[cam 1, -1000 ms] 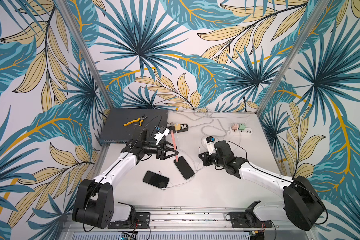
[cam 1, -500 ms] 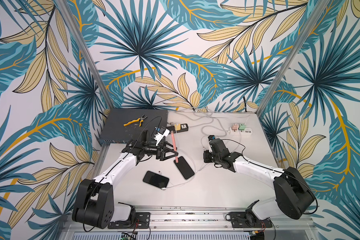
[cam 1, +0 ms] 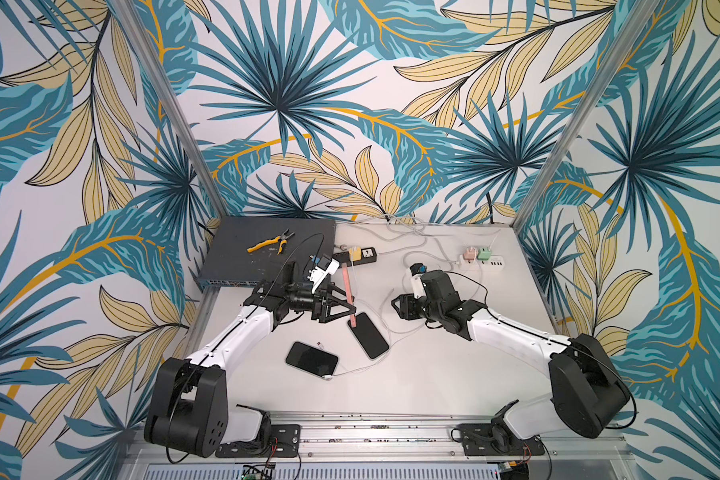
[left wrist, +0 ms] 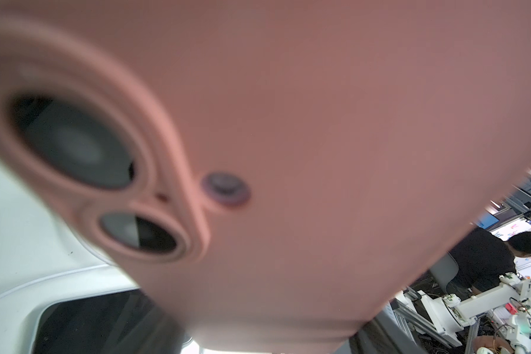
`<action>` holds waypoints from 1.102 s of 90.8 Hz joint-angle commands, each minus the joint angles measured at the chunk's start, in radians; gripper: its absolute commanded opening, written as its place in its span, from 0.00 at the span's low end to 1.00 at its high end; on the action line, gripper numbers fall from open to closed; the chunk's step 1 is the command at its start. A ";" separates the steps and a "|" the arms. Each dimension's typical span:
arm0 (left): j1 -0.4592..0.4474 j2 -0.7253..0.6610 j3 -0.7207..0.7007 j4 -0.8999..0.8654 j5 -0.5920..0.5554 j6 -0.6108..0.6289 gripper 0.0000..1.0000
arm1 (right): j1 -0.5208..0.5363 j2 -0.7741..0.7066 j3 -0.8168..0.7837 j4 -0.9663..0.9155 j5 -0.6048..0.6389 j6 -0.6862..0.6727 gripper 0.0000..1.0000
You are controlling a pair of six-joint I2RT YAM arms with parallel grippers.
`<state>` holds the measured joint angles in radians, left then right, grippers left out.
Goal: Unplug the charging cable from the phone
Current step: Remove the charging cable from the phone, then place the phone at the center of the board.
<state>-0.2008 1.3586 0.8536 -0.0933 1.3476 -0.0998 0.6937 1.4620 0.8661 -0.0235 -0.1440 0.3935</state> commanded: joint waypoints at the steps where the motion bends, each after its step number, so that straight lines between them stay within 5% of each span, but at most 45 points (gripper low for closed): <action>1: 0.006 -0.026 -0.001 0.017 0.039 0.033 0.42 | -0.003 -0.053 -0.009 0.105 -0.182 -0.046 0.63; 47: -0.012 -0.023 0.027 -0.125 0.042 0.161 0.42 | -0.003 -0.085 0.011 0.407 -0.721 -0.026 0.94; 100: -0.041 -0.022 0.070 -0.303 0.039 0.298 0.42 | 0.070 0.089 0.167 0.434 -0.737 -0.017 1.00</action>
<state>-0.2363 1.3586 0.8845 -0.3790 1.3502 0.1577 0.7467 1.5242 0.9997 0.4133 -0.8688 0.3977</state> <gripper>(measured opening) 0.778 0.994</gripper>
